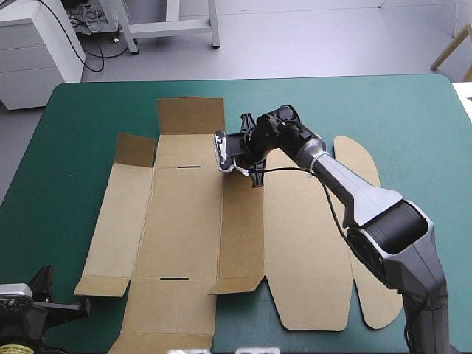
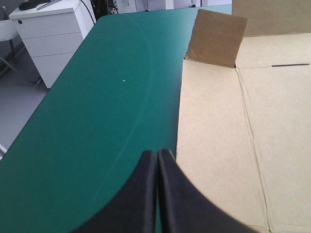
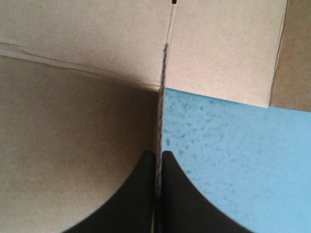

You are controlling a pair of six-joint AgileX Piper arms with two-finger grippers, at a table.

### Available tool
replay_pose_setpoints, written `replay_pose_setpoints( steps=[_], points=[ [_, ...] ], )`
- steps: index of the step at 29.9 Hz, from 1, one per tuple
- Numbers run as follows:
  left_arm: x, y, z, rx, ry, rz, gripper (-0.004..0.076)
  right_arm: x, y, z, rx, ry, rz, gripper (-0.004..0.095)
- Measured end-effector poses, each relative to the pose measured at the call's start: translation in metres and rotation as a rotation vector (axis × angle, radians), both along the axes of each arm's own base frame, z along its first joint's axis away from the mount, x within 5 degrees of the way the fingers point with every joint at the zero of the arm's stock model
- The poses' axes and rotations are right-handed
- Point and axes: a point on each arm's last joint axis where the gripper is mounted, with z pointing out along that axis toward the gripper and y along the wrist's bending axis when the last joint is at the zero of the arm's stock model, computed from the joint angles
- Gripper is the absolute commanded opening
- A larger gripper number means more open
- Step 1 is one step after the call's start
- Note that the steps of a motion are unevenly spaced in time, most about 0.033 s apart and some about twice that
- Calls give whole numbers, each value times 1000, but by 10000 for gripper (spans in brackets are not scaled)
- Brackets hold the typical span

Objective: Fold the box

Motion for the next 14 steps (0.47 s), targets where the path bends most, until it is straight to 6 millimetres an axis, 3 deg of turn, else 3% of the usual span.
replay_pose_setpoints(
  steps=[8,14],
  points=[
    [0,0,0,0,0,0,-10,-5,7,1,41,10,102,293],
    [0,0,0,0,0,0,-10,-5,8,1,66,31,76,623]
  ],
)
